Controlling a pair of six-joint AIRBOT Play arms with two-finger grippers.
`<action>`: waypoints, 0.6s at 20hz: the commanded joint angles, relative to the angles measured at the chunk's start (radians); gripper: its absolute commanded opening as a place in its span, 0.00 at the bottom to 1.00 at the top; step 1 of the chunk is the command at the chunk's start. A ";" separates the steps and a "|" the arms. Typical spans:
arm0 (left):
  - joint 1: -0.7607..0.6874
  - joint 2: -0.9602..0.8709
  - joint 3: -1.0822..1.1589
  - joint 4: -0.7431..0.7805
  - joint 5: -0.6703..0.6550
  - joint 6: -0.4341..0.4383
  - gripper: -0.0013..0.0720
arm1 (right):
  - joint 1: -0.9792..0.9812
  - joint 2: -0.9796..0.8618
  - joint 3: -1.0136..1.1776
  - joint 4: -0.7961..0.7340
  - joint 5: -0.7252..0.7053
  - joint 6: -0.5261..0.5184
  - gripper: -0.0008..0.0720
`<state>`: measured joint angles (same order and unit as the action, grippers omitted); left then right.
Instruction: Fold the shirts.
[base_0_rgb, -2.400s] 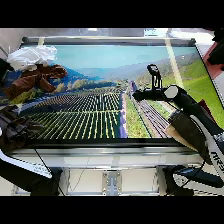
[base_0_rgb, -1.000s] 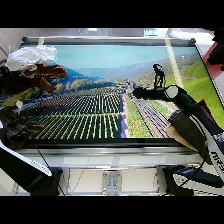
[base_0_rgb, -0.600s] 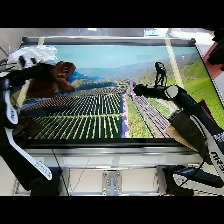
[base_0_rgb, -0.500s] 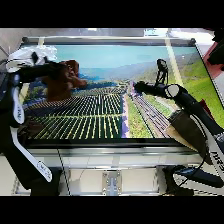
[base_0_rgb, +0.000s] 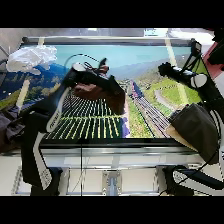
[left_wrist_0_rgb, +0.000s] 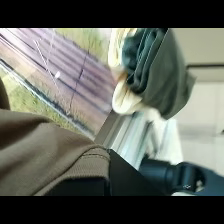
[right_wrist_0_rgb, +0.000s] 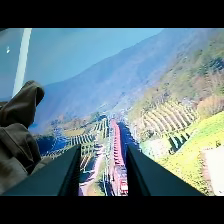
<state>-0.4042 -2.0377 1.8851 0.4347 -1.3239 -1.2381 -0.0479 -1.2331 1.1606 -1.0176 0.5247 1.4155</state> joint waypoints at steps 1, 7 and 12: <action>-0.177 0.001 0.000 0.109 0.091 -0.020 0.03 | -0.086 0.016 0.007 -0.009 0.101 -0.002 0.47; -0.302 0.001 0.001 0.103 0.209 -0.050 0.03 | -0.098 0.016 0.007 -0.082 0.164 -0.002 0.47; -0.223 0.002 0.093 0.057 0.208 -0.049 0.57 | -0.098 0.016 0.007 -0.068 0.207 -0.002 0.47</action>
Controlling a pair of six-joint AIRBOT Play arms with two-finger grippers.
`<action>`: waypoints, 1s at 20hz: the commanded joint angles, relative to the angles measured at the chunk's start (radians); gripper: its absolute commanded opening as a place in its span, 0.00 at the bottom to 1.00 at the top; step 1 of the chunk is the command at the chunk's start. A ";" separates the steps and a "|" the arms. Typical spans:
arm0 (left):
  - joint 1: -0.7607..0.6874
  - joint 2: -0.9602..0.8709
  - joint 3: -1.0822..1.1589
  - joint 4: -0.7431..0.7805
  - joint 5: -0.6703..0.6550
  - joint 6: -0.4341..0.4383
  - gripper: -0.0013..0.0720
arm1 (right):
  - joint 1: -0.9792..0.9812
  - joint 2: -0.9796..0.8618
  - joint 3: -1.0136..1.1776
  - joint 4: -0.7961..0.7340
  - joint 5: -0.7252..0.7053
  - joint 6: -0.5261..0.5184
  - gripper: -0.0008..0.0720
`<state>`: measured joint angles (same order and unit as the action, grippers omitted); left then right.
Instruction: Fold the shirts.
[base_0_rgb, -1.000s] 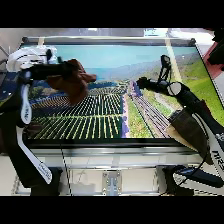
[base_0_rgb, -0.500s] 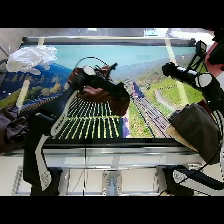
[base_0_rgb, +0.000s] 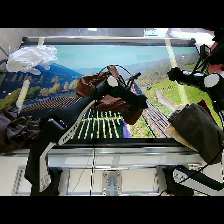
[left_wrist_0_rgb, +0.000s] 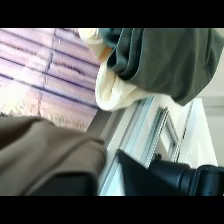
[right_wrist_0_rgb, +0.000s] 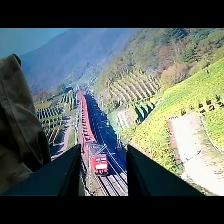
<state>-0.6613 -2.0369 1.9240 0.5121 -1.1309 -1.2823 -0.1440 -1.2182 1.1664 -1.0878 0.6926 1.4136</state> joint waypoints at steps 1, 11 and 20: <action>0.076 0.001 0.100 -0.026 0.003 -0.005 0.84 | -0.002 0.001 0.001 0.000 0.058 -0.001 0.47; 0.610 0.059 0.108 0.104 -0.197 -0.065 0.89 | 0.246 0.001 -0.042 0.071 0.126 -0.108 0.47; 0.768 0.041 0.066 0.583 -0.134 -0.138 0.89 | 0.362 0.000 -0.079 0.071 -0.001 -0.018 0.47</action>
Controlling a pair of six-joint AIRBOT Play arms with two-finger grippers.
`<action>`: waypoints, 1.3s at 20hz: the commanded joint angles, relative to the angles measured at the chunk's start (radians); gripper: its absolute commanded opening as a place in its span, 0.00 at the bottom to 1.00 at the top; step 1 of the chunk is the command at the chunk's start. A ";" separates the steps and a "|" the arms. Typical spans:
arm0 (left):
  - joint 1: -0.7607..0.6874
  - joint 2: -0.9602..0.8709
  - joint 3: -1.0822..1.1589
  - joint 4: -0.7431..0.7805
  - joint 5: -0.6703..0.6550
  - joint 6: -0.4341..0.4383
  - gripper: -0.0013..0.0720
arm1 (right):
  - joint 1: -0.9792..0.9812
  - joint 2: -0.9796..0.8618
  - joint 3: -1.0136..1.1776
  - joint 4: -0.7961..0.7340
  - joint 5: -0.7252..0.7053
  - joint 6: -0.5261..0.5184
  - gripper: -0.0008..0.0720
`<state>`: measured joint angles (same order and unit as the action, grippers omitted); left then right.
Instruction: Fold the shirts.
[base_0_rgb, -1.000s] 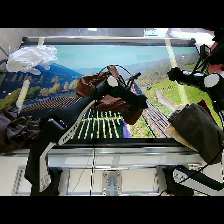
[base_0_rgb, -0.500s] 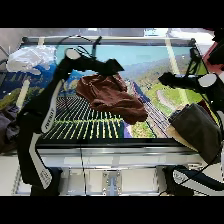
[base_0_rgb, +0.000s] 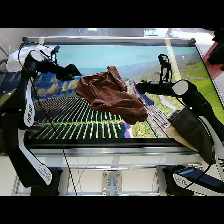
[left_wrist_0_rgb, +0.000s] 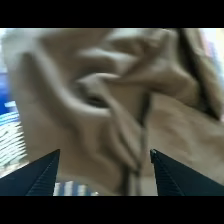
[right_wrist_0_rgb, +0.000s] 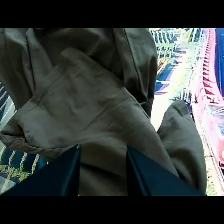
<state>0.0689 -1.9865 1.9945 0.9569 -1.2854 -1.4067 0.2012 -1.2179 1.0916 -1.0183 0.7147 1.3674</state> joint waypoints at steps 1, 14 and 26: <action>0.045 -0.021 -0.004 0.137 0.021 -0.014 0.89 | 0.016 0.000 -0.004 0.002 -0.026 0.036 0.47; 0.031 -0.142 -0.004 -0.032 0.017 0.045 0.84 | 0.016 0.000 -0.004 0.002 -0.034 0.055 0.47; -0.038 -0.157 -0.004 -0.047 0.017 0.071 0.03 | 0.016 0.000 -0.004 -0.010 -0.031 0.054 0.47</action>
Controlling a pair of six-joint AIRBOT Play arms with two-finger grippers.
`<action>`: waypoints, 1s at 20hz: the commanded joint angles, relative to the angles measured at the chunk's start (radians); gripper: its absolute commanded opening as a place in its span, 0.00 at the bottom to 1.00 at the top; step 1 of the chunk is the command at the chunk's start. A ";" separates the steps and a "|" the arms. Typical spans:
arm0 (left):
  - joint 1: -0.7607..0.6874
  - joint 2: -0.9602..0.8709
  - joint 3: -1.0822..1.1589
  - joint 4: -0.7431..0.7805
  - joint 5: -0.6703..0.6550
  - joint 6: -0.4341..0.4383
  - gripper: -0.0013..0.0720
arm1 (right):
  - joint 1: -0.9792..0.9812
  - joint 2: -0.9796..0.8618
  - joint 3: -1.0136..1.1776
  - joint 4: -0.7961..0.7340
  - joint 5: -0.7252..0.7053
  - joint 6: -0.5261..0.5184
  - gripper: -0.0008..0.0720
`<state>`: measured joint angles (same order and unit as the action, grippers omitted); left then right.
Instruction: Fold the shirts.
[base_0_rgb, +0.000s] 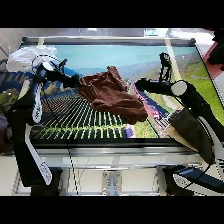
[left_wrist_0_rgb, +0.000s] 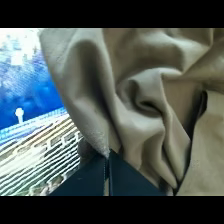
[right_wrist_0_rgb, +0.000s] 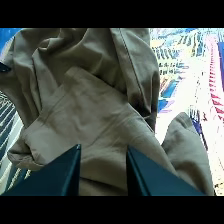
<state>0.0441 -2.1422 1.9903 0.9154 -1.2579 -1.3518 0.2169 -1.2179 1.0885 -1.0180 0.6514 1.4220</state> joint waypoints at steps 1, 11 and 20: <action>-0.013 -0.001 0.000 -0.003 -0.020 0.017 0.03 | 0.001 0.000 -0.001 -0.052 0.081 -0.001 0.47; -0.013 0.000 0.034 -0.032 -0.062 0.009 0.03 | 0.001 -0.042 -0.122 -0.322 0.253 0.178 0.64; -0.013 0.000 0.034 -0.033 -0.084 0.009 0.03 | 0.000 -0.192 -0.127 -0.126 -0.046 0.037 0.67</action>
<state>0.0319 -2.1429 2.0232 0.8837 -1.3369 -1.3434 0.2173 -1.3720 0.9642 -1.1656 0.7052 1.4792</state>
